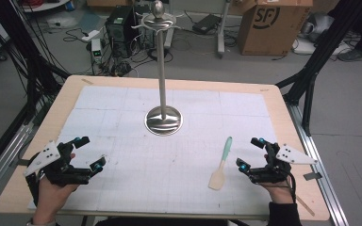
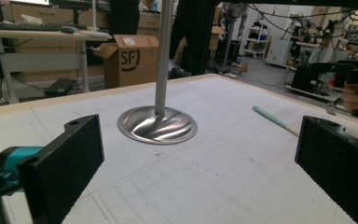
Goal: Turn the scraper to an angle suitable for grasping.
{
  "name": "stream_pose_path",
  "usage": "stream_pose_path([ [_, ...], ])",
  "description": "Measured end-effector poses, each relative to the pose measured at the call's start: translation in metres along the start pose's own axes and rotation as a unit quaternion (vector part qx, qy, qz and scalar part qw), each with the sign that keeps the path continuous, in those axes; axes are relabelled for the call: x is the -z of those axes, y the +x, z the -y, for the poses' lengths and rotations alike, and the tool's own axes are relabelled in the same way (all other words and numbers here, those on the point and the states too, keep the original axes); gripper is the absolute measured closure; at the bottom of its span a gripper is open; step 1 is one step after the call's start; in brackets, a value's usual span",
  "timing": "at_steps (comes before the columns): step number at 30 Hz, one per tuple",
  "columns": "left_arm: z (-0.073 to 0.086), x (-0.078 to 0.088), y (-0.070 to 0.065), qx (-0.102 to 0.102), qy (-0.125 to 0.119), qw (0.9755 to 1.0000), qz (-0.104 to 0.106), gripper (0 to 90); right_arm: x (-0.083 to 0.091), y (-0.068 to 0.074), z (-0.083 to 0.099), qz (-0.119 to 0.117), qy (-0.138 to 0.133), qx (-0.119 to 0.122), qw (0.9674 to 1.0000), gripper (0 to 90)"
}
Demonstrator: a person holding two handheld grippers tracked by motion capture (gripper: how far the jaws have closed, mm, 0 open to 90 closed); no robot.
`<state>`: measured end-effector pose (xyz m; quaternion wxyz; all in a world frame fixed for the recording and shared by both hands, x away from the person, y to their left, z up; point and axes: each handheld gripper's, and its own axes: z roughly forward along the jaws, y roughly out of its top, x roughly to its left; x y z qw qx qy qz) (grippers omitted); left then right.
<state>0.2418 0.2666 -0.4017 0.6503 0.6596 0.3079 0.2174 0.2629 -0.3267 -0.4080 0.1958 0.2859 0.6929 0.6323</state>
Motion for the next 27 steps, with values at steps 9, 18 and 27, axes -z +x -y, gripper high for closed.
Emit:
stream_pose_path([
  [9,0.0,0.001,0.0,0.004,-0.001,1.0,-0.003,1.7,-0.004,-0.001,0.003,0.01,0.025,-0.005,0.9996,1.2],
  [18,0.001,-0.001,0.002,0.007,0.006,0.9999,-0.008,1.7,-0.008,-0.006,0.006,0.032,0.05,-0.017,0.9981,12.6],
  [27,0.002,0.0,0.002,0.008,0.003,0.9998,-0.016,1.7,-0.007,-0.019,0.01,0.03,0.074,-0.046,0.9957,50.9],
])
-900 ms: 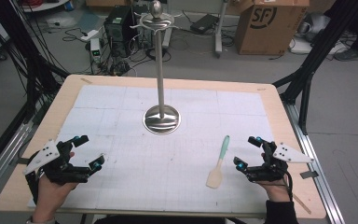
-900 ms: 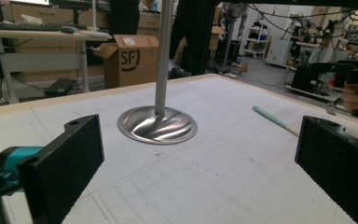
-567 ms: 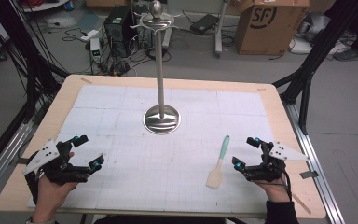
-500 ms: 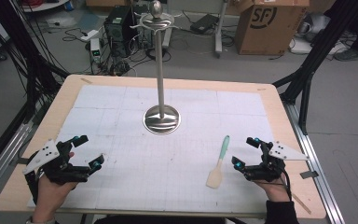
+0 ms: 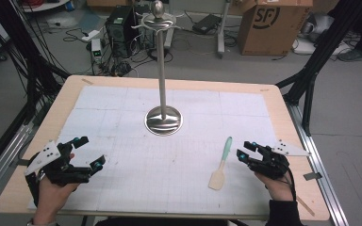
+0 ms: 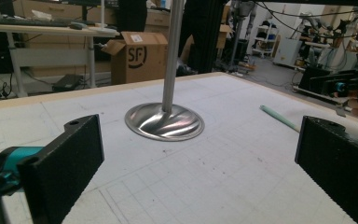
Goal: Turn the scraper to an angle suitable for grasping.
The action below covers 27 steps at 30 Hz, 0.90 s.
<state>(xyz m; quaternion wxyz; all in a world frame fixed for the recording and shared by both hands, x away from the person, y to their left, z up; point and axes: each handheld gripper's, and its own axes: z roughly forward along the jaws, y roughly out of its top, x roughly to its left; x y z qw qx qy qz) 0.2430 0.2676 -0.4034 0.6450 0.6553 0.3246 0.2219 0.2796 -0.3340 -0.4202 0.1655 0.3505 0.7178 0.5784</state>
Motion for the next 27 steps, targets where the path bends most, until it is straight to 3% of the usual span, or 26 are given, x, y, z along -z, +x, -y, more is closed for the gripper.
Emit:
stream_pose_path([
  [5,0.001,0.0,0.0,0.001,0.002,1.0,0.0,1.7,-0.002,-0.004,0.0,-0.016,0.011,-0.003,0.9998,74.1],
  [9,0.002,-0.002,0.0,0.003,0.009,1.0,0.001,1.7,-0.006,-0.004,0.001,-0.028,0.03,0.021,0.9989,84.8],
  [14,0.003,-0.004,-0.001,-0.002,0.014,0.9999,0.001,1.7,-0.013,-0.001,0.003,-0.025,0.057,0.05,0.9968,89.4],
  [21,0.003,-0.004,-0.002,-0.001,0.015,0.9999,0.001,1.7,-0.019,-0.005,0.004,-0.013,0.064,0.041,0.997,89.6],
  [24,0.004,-0.005,-0.002,-0.001,0.017,0.9998,0.003,1.7,-0.021,-0.004,0.005,0.004,0.071,0.056,0.9959,89.5],
  [27,0.004,-0.005,-0.002,-0.001,0.019,0.9998,0.004,1.7,-0.023,-0.003,0.005,0.013,0.065,0.055,0.9963,89.5],
])
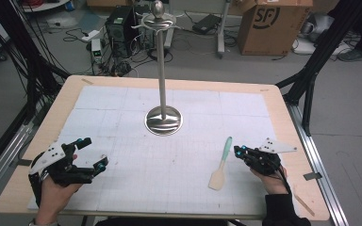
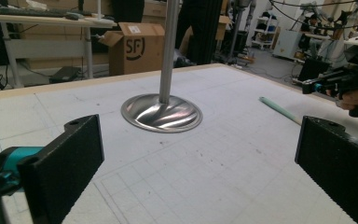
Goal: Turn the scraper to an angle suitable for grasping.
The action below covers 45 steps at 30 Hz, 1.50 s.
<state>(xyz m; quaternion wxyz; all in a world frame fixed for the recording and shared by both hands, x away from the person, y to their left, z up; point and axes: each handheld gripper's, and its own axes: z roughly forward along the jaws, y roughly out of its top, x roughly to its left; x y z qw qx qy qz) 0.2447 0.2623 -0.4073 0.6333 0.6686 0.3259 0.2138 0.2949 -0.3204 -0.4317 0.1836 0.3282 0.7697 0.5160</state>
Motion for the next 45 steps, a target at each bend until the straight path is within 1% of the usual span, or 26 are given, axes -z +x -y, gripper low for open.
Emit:
stream_pose_path([
  [2,0.0,-0.001,0.0,0.001,0.0,1.0,0.0,1.7,-0.002,-0.001,0.0,0.008,0.0,-0.005,1.0,89.5],
  [3,0.001,-0.001,0.0,0.001,0.001,1.0,0.001,1.7,-0.003,-0.002,0.0,0.01,0.003,-0.012,0.9999,89.5],
  [6,0.001,-0.001,0.0,0.001,0.002,1.0,-0.001,1.7,-0.008,-0.003,0.001,0.016,0.022,-0.025,0.9993,89.5],
  [8,0.001,-0.001,0.0,0.001,0.002,1.0,-0.002,1.7,-0.012,-0.003,0.002,0.026,0.033,-0.028,0.9987,89.5],
  [9,0.001,-0.001,0.0,0.001,0.002,1.0,-0.001,1.7,-0.013,-0.003,0.001,0.027,0.038,-0.031,0.9985,89.5],
  [12,0.001,-0.001,0.0,0.001,0.003,1.0,-0.002,1.7,-0.018,-0.004,0.0,0.034,0.048,-0.024,0.998,89.4],
  [15,0.001,-0.002,0.0,0.001,0.004,1.0,-0.002,1.7,-0.022,-0.006,-0.001,0.04,0.056,-0.029,0.9972,89.5],
  [18,0.001,-0.002,0.0,-0.001,0.007,1.0,-0.001,1.7,-0.026,-0.007,-0.003,0.046,0.07,-0.028,0.9961,89.5],
  [20,0.001,-0.002,0.0,-0.002,0.007,1.0,0.0,1.7,-0.03,-0.008,-0.003,0.051,0.075,-0.028,0.9955,89.5],
  [24,0.001,-0.002,0.0,-0.002,0.008,1.0,0.0,1.7,-0.034,-0.013,0.0,0.058,0.083,-0.041,0.994,89.5],
  [26,0.002,-0.002,0.0,0.001,0.009,1.0,0.001,1.7,-0.035,-0.016,0.001,0.059,0.087,-0.052,0.9931,89.4],
  [28,0.002,-0.003,0.0,0.001,0.01,1.0,0.0,1.7,-0.035,-0.017,0.0,0.062,0.088,-0.053,0.9928,89.5],
  [31,0.002,-0.003,0.0,0.0,0.011,0.9999,0.0,1.7,-0.039,-0.019,0.0,0.067,0.105,-0.059,0.9905,89.5],
  [34,0.002,-0.003,0.0,0.002,0.01,0.9999,-0.001,1.7,-0.043,-0.019,-0.001,0.073,0.12,-0.057,0.9884,89.5],
  [36,0.002,-0.003,0.0,0.001,0.011,0.9999,0.0,1.7,-0.044,-0.02,-0.001,0.079,0.128,-0.062,0.9868,89.5],
  [38,0.002,-0.003,0.0,0.001,0.012,0.9999,0.0,1.7,-0.046,-0.021,-0.001,0.081,0.133,-0.065,0.9858,89.5],
  [45,0.003,-0.004,0.0,0.001,0.015,0.9999,0.002,1.7,-0.049,-0.022,-0.003,0.082,0.138,-0.06,0.9853,89.5],
])
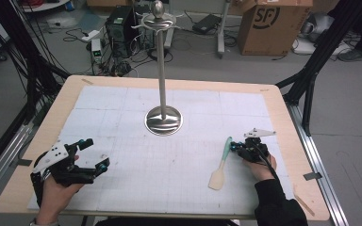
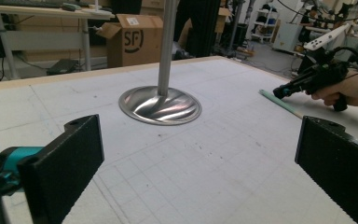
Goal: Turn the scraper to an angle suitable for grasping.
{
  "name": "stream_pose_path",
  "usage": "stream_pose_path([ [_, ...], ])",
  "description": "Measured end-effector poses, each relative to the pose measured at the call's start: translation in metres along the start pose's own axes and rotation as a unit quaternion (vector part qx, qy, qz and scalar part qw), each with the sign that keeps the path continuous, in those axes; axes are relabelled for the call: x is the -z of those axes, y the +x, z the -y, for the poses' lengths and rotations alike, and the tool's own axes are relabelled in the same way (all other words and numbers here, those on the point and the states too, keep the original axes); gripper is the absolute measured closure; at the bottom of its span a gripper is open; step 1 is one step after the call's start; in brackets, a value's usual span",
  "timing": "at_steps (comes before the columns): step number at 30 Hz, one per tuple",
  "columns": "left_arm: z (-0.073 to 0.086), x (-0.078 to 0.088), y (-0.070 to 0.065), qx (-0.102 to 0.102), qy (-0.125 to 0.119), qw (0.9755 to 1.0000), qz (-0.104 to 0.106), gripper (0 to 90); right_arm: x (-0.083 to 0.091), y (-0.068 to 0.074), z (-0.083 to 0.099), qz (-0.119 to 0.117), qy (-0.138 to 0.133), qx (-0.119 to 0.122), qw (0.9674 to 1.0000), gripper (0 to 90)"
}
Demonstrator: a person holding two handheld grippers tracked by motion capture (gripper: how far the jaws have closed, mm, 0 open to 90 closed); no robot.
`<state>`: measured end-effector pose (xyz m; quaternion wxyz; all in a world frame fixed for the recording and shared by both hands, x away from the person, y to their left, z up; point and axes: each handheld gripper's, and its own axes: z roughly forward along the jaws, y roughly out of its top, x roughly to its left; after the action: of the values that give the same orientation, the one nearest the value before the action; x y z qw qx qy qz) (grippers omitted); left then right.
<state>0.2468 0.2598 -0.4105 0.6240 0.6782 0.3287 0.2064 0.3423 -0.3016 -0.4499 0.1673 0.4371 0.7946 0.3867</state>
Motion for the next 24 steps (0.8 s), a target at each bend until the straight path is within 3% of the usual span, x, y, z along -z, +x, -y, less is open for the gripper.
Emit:
stream_pose_path([
  [4,0.0,-0.001,0.0,0.0,0.0,1.0,0.003,1.7,-0.003,0.003,-0.003,-0.001,0.003,0.006,1.0,89.6],
  [12,0.001,-0.001,0.0,0.0,0.003,1.0,0.001,1.7,-0.013,0.015,-0.011,-0.025,0.013,0.019,0.9994,89.5],
  [13,0.001,-0.001,0.0,0.002,0.002,1.0,0.002,1.7,-0.013,0.017,-0.012,-0.019,0.014,0.028,0.9993,89.6],
  [16,0.0,0.0,0.0,0.003,-0.003,1.0,0.008,1.7,-0.017,0.022,-0.014,-0.043,0.013,0.029,0.9986,89.5],
  [24,0.0,0.001,0.0,0.004,-0.007,0.9999,0.013,1.7,-0.024,0.04,-0.02,-0.071,0.022,0.058,0.9956,89.5],
])
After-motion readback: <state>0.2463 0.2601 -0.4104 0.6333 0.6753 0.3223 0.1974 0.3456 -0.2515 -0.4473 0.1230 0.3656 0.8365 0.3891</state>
